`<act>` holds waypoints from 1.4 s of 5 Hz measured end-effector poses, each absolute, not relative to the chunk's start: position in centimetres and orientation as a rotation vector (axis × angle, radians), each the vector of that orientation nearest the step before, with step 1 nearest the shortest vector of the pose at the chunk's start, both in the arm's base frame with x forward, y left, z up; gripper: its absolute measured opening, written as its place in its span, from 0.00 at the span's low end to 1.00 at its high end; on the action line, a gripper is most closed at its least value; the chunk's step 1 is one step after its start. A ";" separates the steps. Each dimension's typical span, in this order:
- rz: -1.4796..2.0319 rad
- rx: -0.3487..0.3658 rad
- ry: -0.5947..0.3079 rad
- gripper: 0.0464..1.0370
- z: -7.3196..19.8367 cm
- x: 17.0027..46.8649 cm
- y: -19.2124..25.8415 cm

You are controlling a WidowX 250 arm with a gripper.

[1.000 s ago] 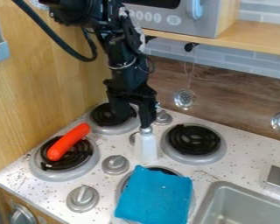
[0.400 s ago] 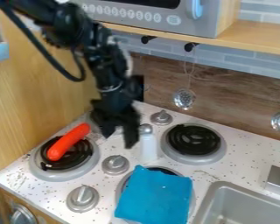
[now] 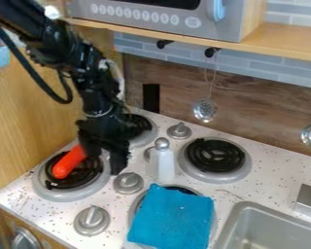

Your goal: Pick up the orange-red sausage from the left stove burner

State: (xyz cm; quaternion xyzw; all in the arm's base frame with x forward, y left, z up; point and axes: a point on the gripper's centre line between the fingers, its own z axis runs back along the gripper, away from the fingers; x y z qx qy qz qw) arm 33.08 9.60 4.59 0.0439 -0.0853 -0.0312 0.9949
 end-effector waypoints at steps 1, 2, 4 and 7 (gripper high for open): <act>-0.017 0.116 -0.181 0.97 4.5 32.8 11.3; 0.024 0.147 -0.194 0.97 4.6 32.6 12.8; 0.088 0.144 -0.200 0.97 4.6 33.1 15.2; 0.120 0.137 -0.171 0.97 3.6 33.6 16.8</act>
